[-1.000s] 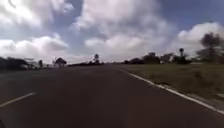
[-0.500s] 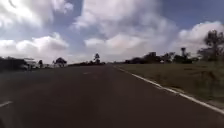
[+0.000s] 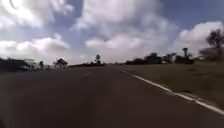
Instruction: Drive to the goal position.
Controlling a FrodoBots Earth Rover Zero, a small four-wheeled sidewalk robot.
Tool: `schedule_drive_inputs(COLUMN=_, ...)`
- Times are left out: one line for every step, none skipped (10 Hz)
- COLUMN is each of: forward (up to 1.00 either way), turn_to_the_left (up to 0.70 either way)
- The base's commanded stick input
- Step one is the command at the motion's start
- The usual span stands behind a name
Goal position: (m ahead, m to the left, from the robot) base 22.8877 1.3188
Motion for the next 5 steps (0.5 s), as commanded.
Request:
schedule_drive_inputs(forward=1.00, turn_to_the_left=0.00)
schedule_drive_inputs(forward=1.00, turn_to_the_left=0.00)
schedule_drive_inputs(forward=1.00, turn_to_the_left=0.00)
schedule_drive_inputs(forward=1.00, turn_to_the_left=0.00)
schedule_drive_inputs(forward=1.00, turn_to_the_left=0.00)
